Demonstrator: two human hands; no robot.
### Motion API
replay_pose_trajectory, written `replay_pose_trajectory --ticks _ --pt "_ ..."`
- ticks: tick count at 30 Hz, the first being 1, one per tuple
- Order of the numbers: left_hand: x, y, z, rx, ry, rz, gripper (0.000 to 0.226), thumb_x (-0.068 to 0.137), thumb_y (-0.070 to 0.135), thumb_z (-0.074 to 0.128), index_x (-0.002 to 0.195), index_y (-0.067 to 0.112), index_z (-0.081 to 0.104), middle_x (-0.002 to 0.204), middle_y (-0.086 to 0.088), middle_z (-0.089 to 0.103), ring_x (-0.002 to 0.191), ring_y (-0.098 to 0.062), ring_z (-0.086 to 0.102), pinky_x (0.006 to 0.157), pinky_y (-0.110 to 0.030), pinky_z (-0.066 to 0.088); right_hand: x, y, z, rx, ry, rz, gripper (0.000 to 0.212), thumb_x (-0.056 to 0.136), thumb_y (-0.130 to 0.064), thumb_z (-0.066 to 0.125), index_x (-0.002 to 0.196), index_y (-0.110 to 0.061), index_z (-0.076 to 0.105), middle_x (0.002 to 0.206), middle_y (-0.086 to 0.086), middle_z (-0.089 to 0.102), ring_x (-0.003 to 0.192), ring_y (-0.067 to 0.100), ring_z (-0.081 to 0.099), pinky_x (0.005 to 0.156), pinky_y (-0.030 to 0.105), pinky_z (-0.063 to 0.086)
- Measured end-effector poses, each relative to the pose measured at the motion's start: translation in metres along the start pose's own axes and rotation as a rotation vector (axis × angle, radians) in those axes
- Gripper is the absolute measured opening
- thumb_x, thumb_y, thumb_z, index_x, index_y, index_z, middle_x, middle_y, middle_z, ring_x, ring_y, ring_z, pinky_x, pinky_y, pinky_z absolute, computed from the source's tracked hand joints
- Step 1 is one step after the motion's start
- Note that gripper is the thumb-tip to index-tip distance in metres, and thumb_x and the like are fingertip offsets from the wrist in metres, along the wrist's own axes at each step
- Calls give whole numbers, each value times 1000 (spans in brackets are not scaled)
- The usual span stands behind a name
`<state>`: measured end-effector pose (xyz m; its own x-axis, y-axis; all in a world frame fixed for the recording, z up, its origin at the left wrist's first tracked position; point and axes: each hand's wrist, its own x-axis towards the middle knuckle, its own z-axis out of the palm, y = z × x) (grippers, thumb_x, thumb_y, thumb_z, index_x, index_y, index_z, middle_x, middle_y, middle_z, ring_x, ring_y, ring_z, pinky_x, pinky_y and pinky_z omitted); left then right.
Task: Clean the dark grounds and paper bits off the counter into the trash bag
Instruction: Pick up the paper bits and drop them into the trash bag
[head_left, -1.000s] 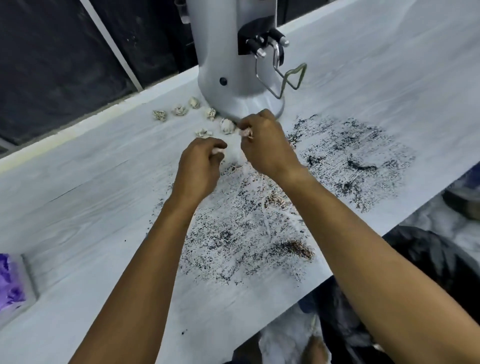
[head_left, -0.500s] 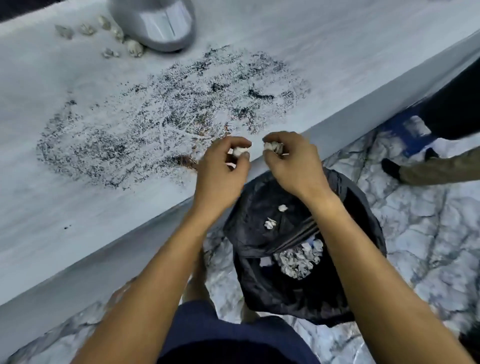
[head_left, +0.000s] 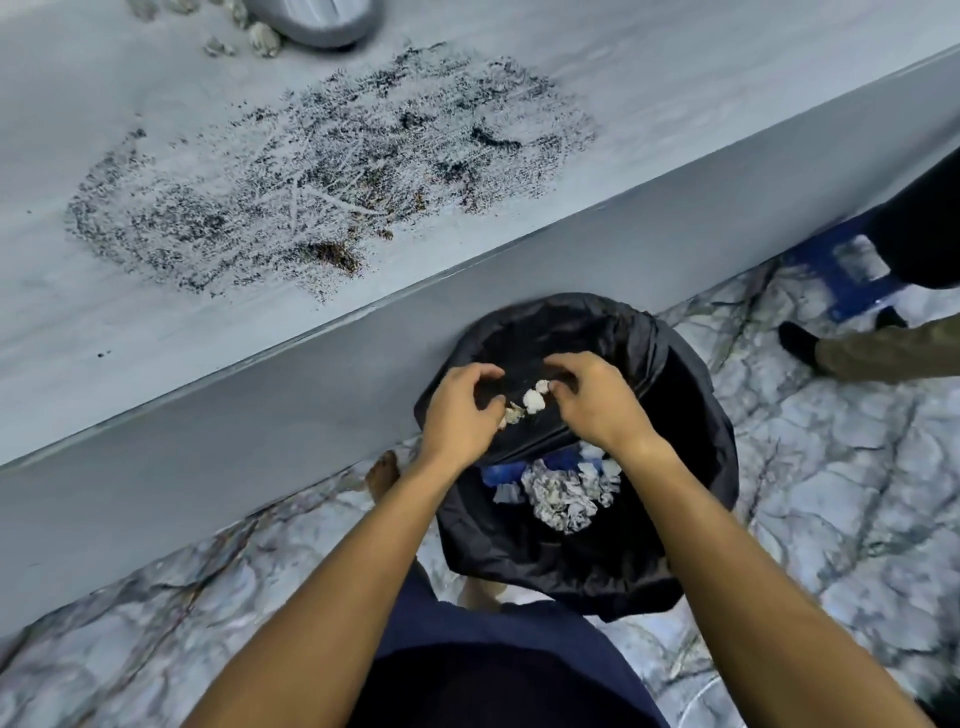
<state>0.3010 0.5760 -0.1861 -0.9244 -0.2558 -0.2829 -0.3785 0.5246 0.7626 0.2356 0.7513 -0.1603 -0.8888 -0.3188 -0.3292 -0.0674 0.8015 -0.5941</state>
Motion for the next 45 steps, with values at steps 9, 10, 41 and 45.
replay_pose_trajectory --ticks 9,10,41,45 --pt "12 52 -79 -119 211 154 20 88 22 63 105 32 67 107 17 66 64 -3 56 65 -20 46 25 -75 -34 134 127 -206 28 93 -25 61 120 -27 65 110 -8 67 88 3 62 84 27 53" --pt "15 58 -94 -122 232 163 20 89 24 62 107 32 66 108 18 65 62 -5 56 62 -17 44 30 -92 -38 164 136 -236 28 93 -27 61 121 -28 65 109 -10 66 84 2 62 81 26 53" --pt "372 -19 -394 506 194 128 44 87 34 57 131 33 54 128 -8 51 103 -35 60 82 -36 48 369 -419 49 -512 222 -360 46 91 -6 50 137 -10 47 139 13 43 129 35 42 86 44 51" --pt "375 -29 -392 499 198 213 26 94 23 52 117 22 63 117 -11 56 99 -36 60 80 -34 47 365 -423 54 -615 237 -329 38 94 -2 44 131 -2 50 137 20 43 121 37 47 95 39 45"
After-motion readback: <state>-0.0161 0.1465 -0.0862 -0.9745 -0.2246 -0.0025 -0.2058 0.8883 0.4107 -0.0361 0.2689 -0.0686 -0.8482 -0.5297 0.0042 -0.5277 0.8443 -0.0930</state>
